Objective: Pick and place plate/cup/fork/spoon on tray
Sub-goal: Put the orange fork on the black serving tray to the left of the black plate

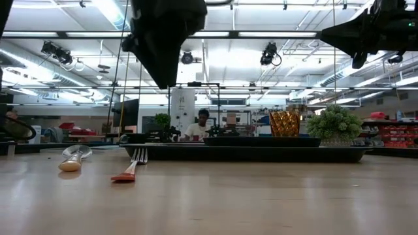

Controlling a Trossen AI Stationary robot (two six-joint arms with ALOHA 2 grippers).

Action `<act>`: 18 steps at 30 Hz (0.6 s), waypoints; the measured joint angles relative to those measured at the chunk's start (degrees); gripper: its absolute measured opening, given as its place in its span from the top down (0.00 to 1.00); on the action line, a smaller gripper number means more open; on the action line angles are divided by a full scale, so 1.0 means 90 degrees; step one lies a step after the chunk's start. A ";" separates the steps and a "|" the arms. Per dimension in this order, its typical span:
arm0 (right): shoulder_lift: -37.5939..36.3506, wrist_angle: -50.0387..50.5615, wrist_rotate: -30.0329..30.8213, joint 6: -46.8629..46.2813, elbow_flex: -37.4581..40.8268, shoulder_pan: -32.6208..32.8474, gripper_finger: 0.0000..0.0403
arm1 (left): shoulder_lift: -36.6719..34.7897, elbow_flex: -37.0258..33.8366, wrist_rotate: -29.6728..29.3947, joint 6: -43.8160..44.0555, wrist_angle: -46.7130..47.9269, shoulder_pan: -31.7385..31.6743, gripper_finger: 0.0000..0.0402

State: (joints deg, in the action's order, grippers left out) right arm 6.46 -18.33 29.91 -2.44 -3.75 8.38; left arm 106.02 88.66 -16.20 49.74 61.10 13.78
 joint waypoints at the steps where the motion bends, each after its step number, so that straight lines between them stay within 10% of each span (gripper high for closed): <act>1: 0.0000 0.0000 0.0000 0.0000 0.0000 -0.0001 0.81 | 0.0000 0.0000 -0.0150 0.0182 0.0000 0.0118 0.64; 18: 0.0000 0.0000 0.0000 0.0000 0.0000 0.0000 0.81 | 0.0007 0.0000 -0.1092 0.2617 0.0425 0.1599 0.71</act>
State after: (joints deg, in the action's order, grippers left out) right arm 6.46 -18.33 29.91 -2.44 -3.75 8.38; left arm 106.08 88.66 -26.03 73.29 64.92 28.17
